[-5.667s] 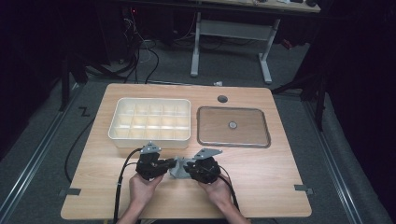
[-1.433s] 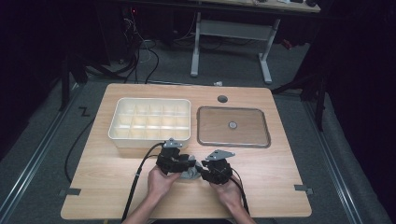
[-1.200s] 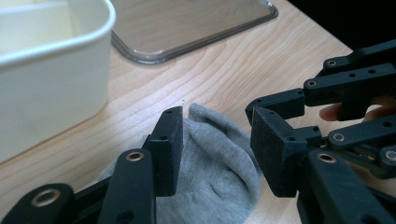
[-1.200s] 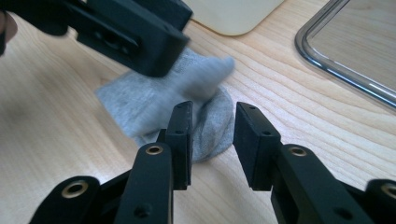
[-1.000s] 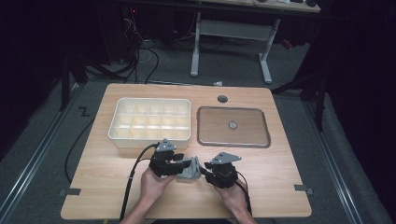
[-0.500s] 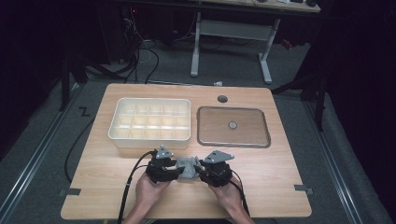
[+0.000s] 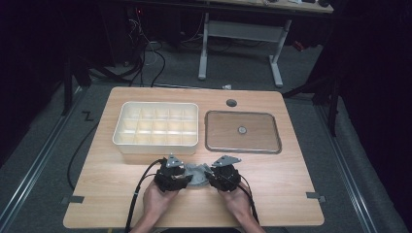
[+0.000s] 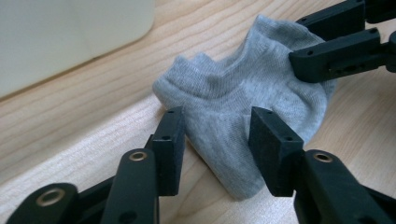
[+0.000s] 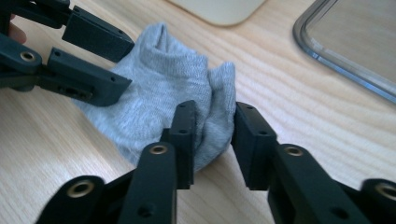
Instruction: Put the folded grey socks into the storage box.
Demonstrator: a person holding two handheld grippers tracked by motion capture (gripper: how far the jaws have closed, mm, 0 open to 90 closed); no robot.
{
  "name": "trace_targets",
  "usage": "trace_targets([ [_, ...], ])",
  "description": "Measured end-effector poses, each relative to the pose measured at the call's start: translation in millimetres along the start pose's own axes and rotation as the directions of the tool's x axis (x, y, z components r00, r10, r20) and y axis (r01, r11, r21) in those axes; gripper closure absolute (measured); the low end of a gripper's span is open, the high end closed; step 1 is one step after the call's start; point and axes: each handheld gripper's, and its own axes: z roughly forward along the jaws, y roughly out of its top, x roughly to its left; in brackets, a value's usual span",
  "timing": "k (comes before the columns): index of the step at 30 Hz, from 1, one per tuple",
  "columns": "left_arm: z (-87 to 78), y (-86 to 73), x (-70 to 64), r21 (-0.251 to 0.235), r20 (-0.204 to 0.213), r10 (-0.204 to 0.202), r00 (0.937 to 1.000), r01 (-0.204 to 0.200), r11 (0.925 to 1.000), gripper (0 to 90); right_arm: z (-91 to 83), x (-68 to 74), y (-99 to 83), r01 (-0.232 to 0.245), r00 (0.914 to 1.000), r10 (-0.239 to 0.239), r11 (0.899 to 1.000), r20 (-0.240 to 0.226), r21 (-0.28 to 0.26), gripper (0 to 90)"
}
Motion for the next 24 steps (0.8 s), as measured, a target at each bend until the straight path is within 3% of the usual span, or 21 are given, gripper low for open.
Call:
trace_targets([
  [10, 1.8, -3.9, -0.6, 0.005, -0.016, 0.034, 0.9993, -0.034, 0.9994, 58.1, 4.7, -7.5, -10.6, -0.025, 0.9983, 0.024, 0.999, -0.053, -0.021, 77.4],
  [14, 2.4, -1.9, 0.8, 0.010, -0.031, 0.021, 0.9993, -0.020, 0.9997, 53.5, 4.9, -7.9, -10.7, -0.029, 0.9981, 0.028, 0.999, -0.054, -0.021, 76.6],
  [19, -3.0, 2.4, 1.8, -0.017, -0.002, 0.001, 1.0000, -0.001, 0.9999, 54.6, 3.2, -6.4, -7.8, -0.017, 0.9988, 0.017, 1.000, -0.046, -0.004, 70.3],
  [24, -8.9, 16.4, 7.3, -0.051, 0.012, -0.064, 0.9979, 0.064, 0.9966, 53.2, -1.8, -6.5, -2.8, -0.004, 0.9993, 0.004, 1.000, -0.037, -0.005, 65.2],
])
